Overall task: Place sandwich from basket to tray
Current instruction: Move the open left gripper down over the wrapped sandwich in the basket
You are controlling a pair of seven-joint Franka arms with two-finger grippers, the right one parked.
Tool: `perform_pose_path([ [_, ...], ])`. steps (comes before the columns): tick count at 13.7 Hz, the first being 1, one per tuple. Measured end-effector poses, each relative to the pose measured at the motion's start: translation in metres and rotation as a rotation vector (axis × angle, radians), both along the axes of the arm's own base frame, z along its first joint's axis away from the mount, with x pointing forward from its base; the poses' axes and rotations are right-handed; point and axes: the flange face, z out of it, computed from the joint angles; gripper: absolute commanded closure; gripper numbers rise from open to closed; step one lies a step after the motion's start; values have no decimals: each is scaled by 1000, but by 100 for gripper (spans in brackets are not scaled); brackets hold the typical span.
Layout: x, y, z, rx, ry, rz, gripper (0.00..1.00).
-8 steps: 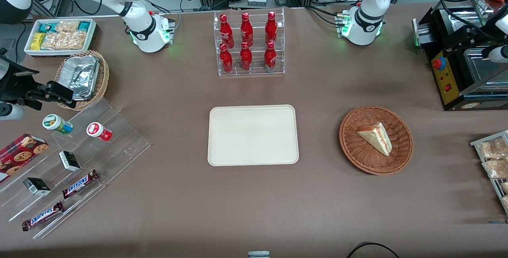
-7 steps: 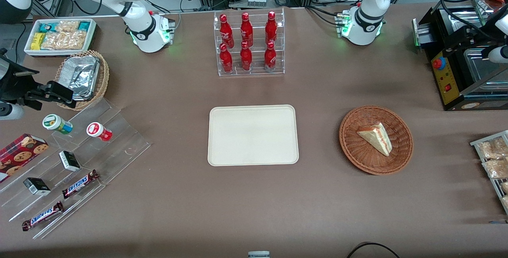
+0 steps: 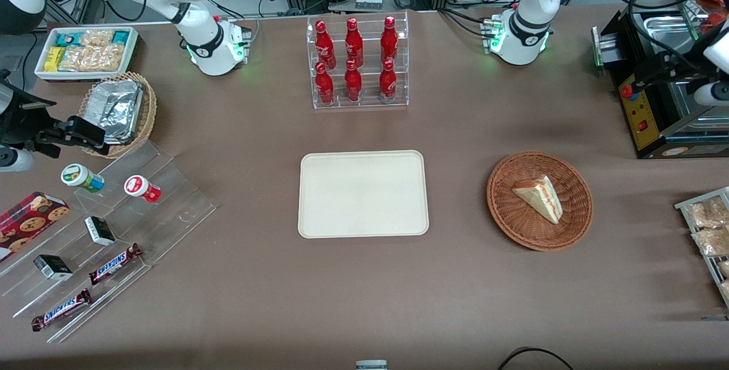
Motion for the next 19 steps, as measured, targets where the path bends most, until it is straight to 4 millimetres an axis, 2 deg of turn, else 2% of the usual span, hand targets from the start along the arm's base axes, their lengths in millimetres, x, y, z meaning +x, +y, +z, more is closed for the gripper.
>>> perform_pose_path([
  [2,12,2,-14,20,-2,25,0],
  [4,29,2,-39,45,1,130,0],
  [7,52,-8,-102,74,-33,331,0],
  [10,61,-26,-169,90,-83,548,0],
  [12,60,-39,-211,89,-120,678,0],
  [15,46,-57,-264,84,-145,778,0],
  [17,34,-59,-293,75,-162,813,0],
  [19,23,-58,-313,70,-168,823,0],
])
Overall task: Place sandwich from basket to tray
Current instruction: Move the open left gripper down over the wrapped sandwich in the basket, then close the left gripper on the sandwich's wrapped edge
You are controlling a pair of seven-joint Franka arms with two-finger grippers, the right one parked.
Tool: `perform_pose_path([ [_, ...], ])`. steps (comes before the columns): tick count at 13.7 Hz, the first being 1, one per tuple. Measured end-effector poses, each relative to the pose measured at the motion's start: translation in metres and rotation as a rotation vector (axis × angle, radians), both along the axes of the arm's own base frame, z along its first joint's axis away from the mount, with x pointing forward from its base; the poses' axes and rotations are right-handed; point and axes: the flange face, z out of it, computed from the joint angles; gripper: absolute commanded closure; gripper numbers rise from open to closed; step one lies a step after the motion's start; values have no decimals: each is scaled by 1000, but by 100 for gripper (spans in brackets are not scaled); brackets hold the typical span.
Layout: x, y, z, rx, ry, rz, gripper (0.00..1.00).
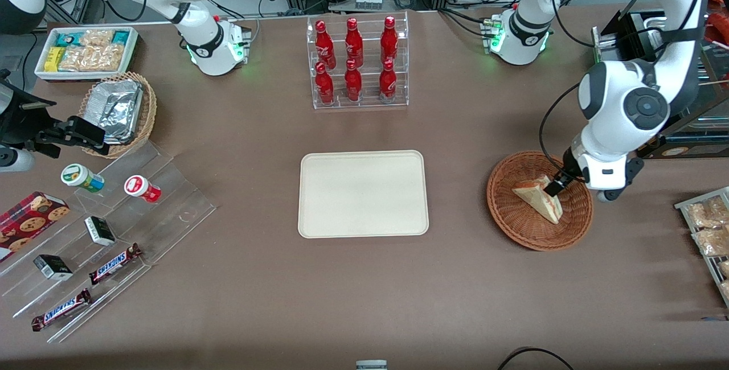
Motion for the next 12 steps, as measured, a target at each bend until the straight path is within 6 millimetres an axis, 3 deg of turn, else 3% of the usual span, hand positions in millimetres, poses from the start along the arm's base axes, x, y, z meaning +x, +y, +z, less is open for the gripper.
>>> perform_pose_path([
  [8,-9,-6,-52,-13,-50,39,1],
  [9,-9,-9,-60,-13,-49,35,15],
  [10,-9,-11,-66,-13,-48,33,44],
  [11,-9,-12,-70,-13,-46,34,84],
  [12,-9,-12,-71,-13,-45,38,100],
])
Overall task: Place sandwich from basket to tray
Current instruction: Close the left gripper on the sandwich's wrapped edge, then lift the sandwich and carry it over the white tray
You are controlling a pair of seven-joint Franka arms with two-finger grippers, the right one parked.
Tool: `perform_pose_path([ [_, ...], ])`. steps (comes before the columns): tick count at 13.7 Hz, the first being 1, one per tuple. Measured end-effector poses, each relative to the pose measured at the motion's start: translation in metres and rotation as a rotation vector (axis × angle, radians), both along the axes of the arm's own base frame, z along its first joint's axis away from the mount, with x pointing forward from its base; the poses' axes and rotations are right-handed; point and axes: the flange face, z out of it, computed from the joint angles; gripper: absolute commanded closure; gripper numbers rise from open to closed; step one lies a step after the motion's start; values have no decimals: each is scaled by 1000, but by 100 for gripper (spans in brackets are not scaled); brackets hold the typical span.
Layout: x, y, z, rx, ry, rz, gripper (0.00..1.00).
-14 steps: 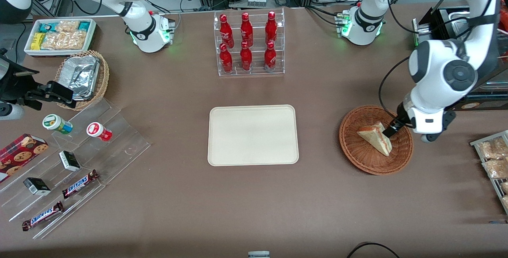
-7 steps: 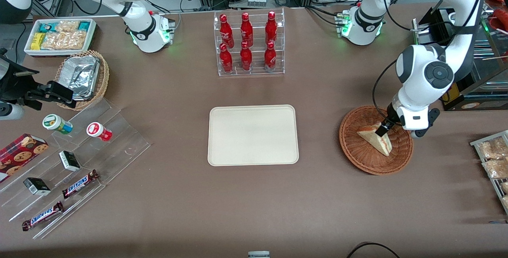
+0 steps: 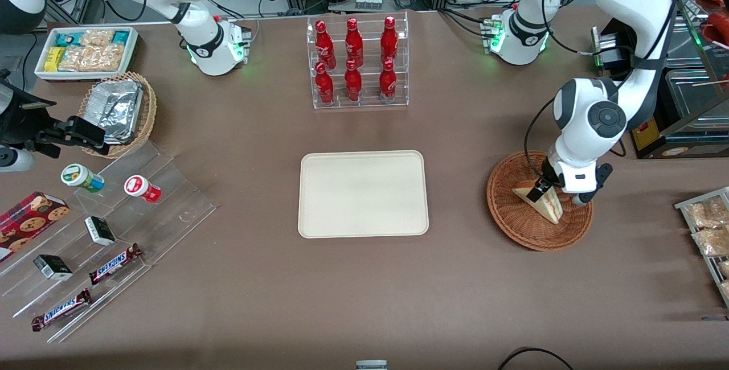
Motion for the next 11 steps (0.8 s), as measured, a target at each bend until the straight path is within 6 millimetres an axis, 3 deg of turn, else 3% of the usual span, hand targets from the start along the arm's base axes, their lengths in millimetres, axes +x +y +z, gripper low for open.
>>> perform_pose_path([
  [4,5,0,10,5,-2,-2,100],
  [6,9,0,32,33,54,-31,100],
  [8,17,-6,80,55,121,-66,100],
  [9,21,-19,111,64,147,-92,100],
  [11,25,-67,168,76,163,-164,100],
])
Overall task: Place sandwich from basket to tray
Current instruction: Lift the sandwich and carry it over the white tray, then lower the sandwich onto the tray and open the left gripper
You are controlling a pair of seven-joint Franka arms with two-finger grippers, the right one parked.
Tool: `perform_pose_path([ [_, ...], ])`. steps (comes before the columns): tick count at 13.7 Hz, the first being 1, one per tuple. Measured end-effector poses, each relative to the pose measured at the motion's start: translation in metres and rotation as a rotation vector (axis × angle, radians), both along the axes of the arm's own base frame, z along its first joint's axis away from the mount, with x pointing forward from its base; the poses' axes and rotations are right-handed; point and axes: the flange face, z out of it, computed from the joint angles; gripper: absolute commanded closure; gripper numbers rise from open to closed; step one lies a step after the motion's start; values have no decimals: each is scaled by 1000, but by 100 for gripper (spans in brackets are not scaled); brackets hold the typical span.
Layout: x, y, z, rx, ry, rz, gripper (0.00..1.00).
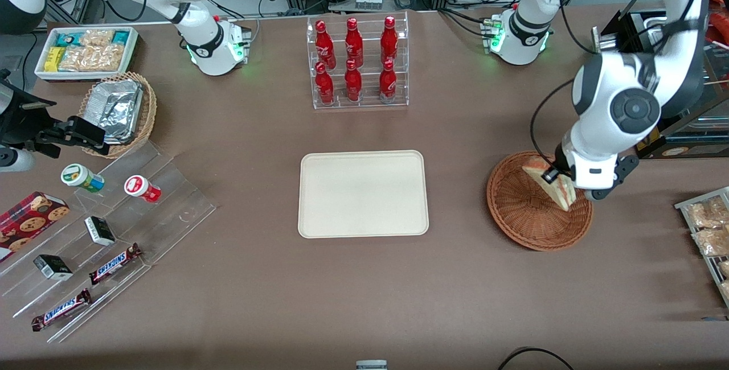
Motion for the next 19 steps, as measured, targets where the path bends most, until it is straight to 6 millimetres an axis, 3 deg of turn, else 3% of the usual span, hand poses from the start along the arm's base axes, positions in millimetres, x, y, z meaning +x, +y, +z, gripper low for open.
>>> perform_pose_path([
  [2,-5,-71,39,-23,-6,-91,100],
  [4,-17,-143,49,-59,-13,-175,100],
  [5,-24,-176,44,-65,-8,-218,100],
  [8,-38,-270,5,-66,6,-321,100],
  [11,-43,-345,-55,-103,-47,-399,100],
  [15,-63,-402,-121,-154,-115,-483,100],
  [19,-83,-425,-168,-140,-118,-552,100],
])
